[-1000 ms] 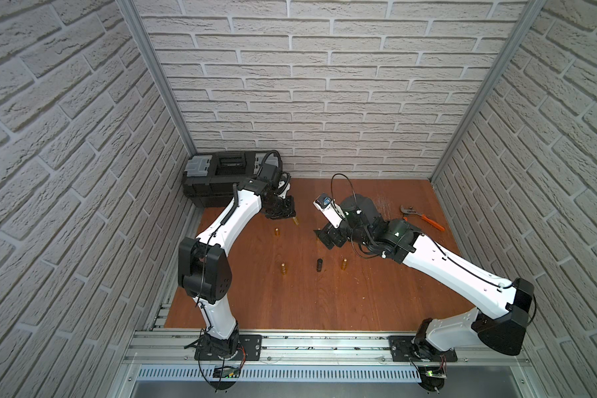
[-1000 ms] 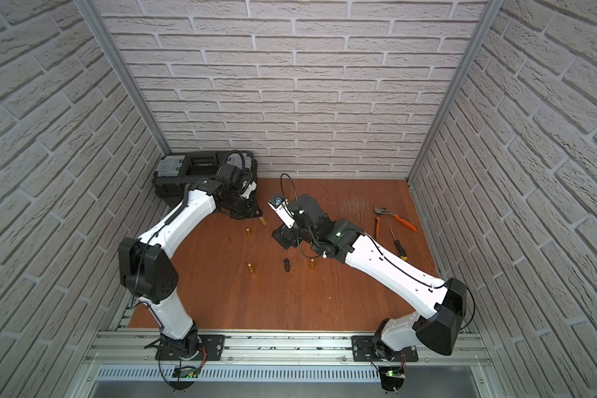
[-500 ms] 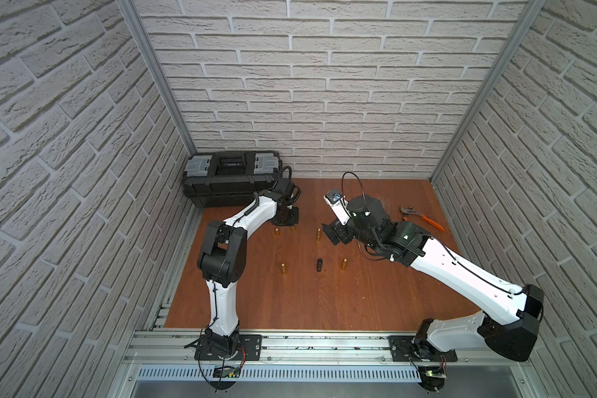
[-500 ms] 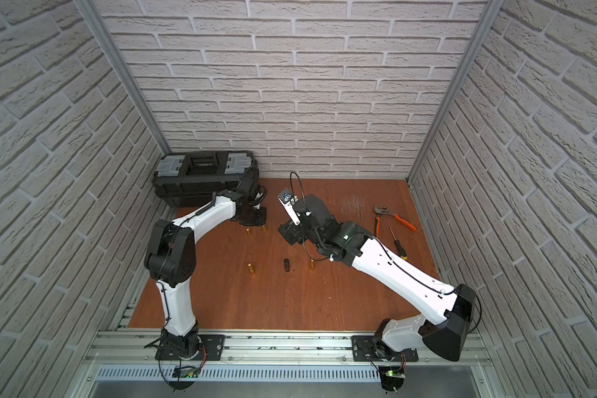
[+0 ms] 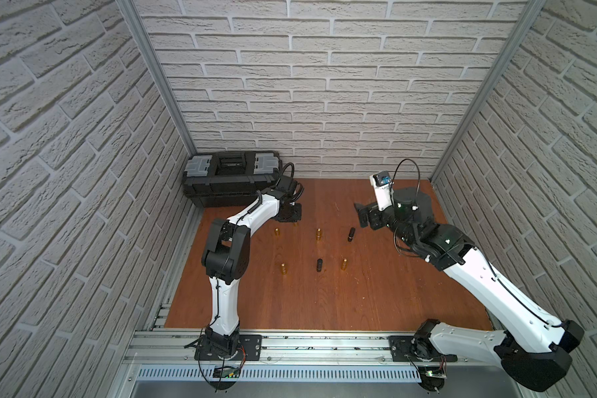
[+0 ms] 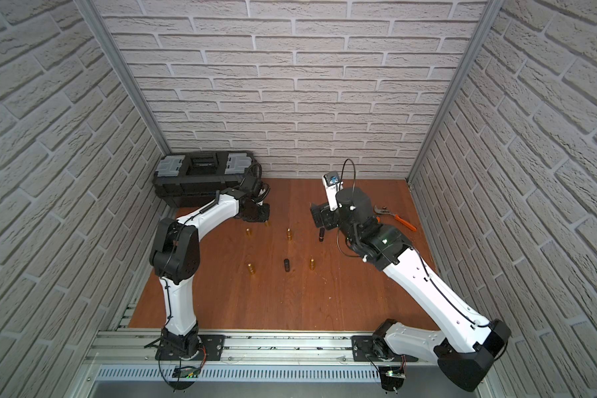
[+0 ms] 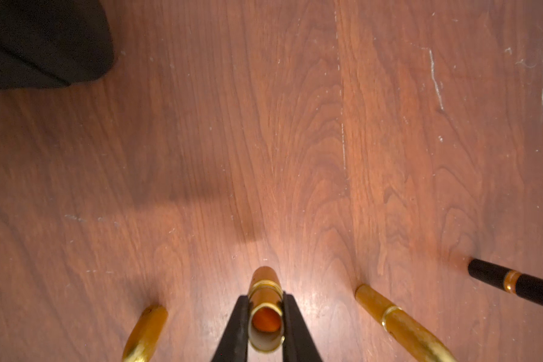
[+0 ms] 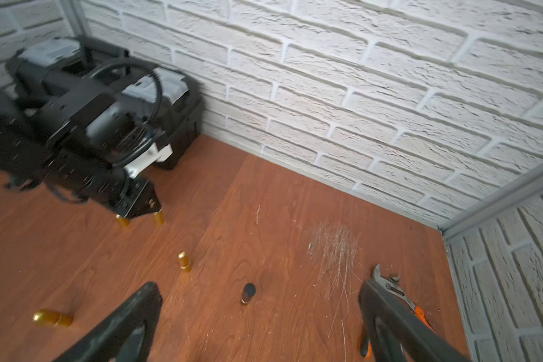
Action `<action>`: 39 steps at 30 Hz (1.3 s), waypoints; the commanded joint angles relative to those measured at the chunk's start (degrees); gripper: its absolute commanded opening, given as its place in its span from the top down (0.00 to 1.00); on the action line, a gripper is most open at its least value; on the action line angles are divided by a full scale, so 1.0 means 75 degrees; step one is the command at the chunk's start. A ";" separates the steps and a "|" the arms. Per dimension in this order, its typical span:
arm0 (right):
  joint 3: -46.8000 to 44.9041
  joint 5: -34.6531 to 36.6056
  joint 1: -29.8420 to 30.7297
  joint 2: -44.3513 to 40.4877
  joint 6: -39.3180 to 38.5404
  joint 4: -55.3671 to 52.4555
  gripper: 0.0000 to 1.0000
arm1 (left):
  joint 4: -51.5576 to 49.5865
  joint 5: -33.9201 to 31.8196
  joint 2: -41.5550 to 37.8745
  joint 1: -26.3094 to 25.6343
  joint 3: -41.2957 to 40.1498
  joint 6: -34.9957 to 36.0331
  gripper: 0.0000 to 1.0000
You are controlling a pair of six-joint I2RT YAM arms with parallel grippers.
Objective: Open the lipstick cap
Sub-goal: Place the lipstick at the center of the board.
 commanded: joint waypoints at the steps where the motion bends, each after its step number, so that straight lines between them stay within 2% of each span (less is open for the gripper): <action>1: 0.0247 -0.1142 -0.0184 0.0567 0.0513 -0.0720 0.00 | 0.0044 -0.0059 0.0138 -0.0130 0.0196 0.0045 0.88; 5: -0.0285 -0.1539 -0.0240 0.0290 0.0657 0.0060 0.00 | 0.0052 -0.0169 0.0069 -0.0159 0.0118 0.0050 0.88; 8: -0.0415 -0.1346 -0.0278 0.0214 0.0795 0.0321 0.00 | 0.0129 -0.0251 -0.0027 -0.0162 -0.0031 0.0085 0.88; 12: -0.0474 -0.1132 -0.0278 0.0165 0.0848 0.0319 0.00 | 0.0206 -0.0685 -0.0140 -0.0254 -0.0278 0.0235 0.87; 18: -0.0618 -0.1317 -0.0278 0.0067 0.0888 0.0461 0.00 | 0.0493 -0.1221 -0.0271 -0.0505 -0.0828 0.0427 0.87; 22: -0.0839 -0.1259 -0.0277 -0.0013 0.0914 0.0759 0.00 | 0.0922 -0.1346 -0.0393 -0.0601 -0.1241 0.0515 0.87; 29: -0.0710 -0.1302 -0.0278 0.0126 0.0900 0.0569 0.00 | 0.0887 -0.1545 -0.0340 -0.0755 -0.1388 0.0573 0.85; 33: -0.0716 -0.1008 -0.0278 0.0109 0.0958 0.0548 0.00 | 0.0952 -0.1596 -0.0397 -0.0782 -0.1543 0.0497 0.81; 39: -0.0676 -0.0755 -0.0278 0.0122 0.0988 0.0431 0.00 | 0.0881 -0.1621 -0.0514 -0.0803 -0.1608 0.0429 0.66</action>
